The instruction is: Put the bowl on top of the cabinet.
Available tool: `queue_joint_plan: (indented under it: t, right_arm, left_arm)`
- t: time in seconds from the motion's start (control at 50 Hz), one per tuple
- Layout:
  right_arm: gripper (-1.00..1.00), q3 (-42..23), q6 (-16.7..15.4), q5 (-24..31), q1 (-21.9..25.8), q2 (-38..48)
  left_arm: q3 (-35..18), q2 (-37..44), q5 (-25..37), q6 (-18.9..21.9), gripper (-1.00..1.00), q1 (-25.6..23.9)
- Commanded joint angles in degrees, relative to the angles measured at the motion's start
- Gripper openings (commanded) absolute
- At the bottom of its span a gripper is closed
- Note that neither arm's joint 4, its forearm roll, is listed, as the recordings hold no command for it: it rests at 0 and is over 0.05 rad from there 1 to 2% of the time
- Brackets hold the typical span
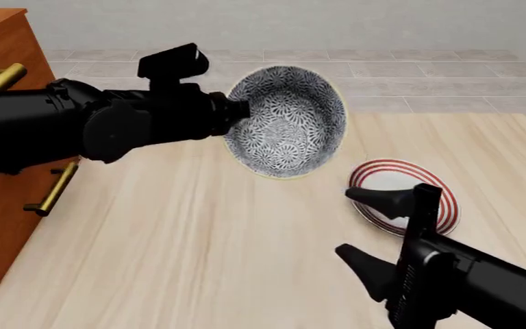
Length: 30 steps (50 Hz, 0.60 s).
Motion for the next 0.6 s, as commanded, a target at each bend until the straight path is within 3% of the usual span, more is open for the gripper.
queue_joint_plan:
  t: [0.02,0.1,0.12,0.16,0.4,0.42,0.56,0.6]
  right_arm:
    - [1.0,0.17,-0.24,1.56,0.22,-2.28]
    - [1.0,0.17,-0.24,1.56,0.22,-2.28]
    - [1.0,0.69,2.94,5.5,-0.81,-7.33]
    - [1.0,0.14,5.21,6.75,-1.16,-8.55]
    - [1.0,-0.34,16.86,10.95,-4.96,-15.5]
    - [1.0,-1.14,19.47,12.13,-5.56,-16.78]
    - [1.0,-1.55,24.9,13.75,-8.23,-20.85]
    - [1.0,-2.47,28.43,15.38,-9.36,-22.25]
  left_arm:
    - [-0.58,-2.5,-0.25,-0.01,-1.0,4.52]
    - [-0.72,-3.78,0.18,-0.78,-1.0,4.94]
    - [-0.7,-4.52,0.38,-1.09,-1.0,5.08]
    - [-0.49,-5.93,0.68,-1.49,-1.0,5.42]
    - [0.92,-12.75,2.69,-3.73,-1.0,5.68]
    - [1.39,-13.59,2.7,-4.25,-1.0,5.89]
    - [3.03,-17.19,3.1,-5.47,-1.0,6.41]
    - [3.75,-18.51,3.29,-5.84,-1.0,6.11]
